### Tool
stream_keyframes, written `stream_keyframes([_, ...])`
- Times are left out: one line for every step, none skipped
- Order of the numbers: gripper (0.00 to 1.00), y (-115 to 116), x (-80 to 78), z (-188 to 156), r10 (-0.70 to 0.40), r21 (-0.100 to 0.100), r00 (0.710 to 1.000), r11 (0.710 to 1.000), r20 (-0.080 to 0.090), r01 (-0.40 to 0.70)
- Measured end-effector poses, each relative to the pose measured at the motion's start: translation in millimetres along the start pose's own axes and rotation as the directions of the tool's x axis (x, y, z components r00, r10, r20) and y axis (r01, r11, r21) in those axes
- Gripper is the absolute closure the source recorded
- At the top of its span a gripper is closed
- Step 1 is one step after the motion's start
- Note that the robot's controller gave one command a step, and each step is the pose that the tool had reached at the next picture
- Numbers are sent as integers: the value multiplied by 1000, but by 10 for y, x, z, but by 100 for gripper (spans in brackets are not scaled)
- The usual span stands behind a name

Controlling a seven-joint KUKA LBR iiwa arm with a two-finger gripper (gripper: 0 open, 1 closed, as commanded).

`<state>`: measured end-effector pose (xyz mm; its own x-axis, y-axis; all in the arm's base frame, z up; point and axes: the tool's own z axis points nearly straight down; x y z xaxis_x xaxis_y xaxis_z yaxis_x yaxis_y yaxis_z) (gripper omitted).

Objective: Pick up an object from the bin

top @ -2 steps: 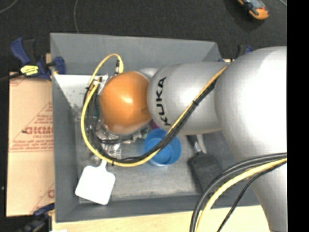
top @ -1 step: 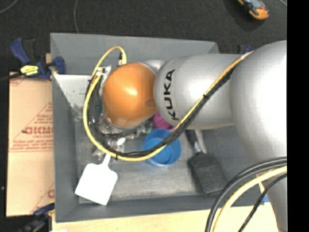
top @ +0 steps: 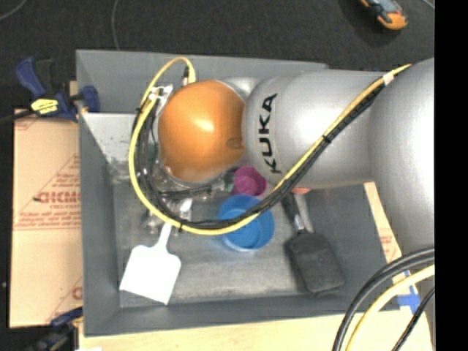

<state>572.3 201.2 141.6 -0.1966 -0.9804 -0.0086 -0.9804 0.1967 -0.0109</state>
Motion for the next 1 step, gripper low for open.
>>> stream_keyframes([100,-8,-4,-226,0,2,1000,1000,1,0])
